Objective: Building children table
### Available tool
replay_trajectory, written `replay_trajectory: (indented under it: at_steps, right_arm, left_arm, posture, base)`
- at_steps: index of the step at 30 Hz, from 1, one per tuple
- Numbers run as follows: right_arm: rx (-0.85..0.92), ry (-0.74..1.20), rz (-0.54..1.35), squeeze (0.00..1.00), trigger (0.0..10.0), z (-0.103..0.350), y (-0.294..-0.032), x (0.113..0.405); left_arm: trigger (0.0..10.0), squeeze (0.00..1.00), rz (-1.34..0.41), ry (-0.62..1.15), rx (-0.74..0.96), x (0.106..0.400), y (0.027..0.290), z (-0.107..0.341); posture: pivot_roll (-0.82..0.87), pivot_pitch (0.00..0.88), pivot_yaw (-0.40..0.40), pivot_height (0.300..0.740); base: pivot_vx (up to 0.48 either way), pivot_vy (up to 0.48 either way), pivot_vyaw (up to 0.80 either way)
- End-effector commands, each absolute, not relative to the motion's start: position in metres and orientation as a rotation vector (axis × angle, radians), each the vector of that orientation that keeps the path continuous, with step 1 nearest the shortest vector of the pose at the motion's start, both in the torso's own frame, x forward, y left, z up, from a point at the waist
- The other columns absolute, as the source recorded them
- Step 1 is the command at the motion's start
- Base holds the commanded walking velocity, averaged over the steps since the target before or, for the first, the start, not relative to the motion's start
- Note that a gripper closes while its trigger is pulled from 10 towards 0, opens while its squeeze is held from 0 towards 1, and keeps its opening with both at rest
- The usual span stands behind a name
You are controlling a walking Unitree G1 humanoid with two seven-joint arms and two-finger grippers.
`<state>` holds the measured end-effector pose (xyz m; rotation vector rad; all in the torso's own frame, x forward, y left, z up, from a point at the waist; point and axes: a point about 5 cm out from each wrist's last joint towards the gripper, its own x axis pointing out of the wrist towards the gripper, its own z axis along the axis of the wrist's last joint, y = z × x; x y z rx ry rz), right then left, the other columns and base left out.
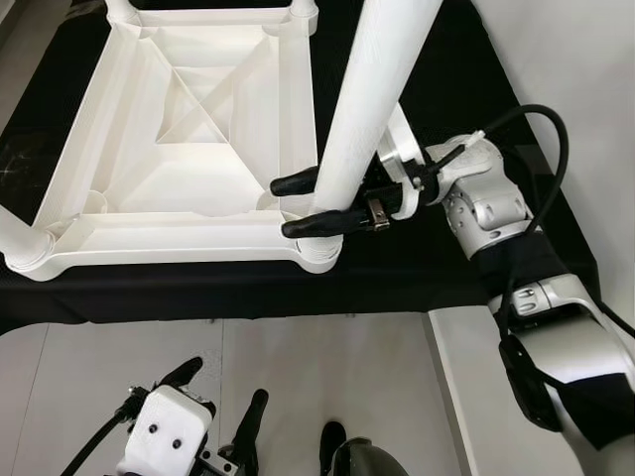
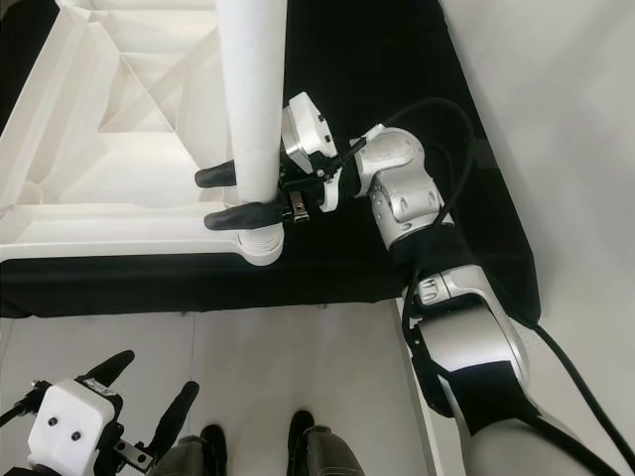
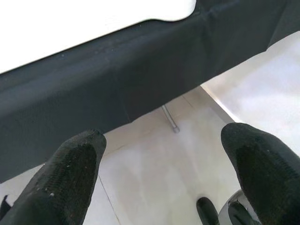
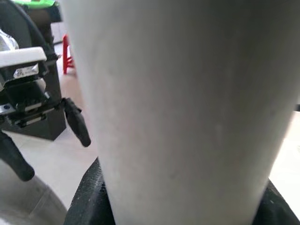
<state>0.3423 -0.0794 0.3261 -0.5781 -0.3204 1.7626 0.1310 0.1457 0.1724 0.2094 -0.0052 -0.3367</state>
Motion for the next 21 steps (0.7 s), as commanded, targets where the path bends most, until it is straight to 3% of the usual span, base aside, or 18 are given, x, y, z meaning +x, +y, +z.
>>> replay_trajectory:
  at_steps: [1, 10, 21]
  right_arm:
    - [-0.557, -0.126, 1.809, 0.00, 10.0, 0.291, -0.084, 0.346]
    - [-0.506, -0.059, 1.801, 0.00, 10.0, 0.286, -0.078, 0.351]
    - [-0.346, -0.065, 1.543, 0.00, 10.0, 0.279, -0.073, 0.369]
  left_arm:
    - [10.0, 0.00, -0.348, 0.001, 0.201, 0.128, 0.143, 0.171]
    - [10.0, 0.00, -0.343, -0.005, 0.199, 0.129, 0.142, 0.171]
    - [10.0, 0.00, -0.342, -0.013, 0.197, 0.130, 0.141, 0.171]
  posture:
    - [0.05, 0.408, -0.094, 0.740]
    - [0.04, 0.407, -0.101, 0.740]
    - [0.03, 0.405, -0.101, 0.740]
  base:
    - [0.000, 0.000, 0.00]
    - [0.000, 0.000, 0.00]
    - [0.000, 0.000, 0.00]
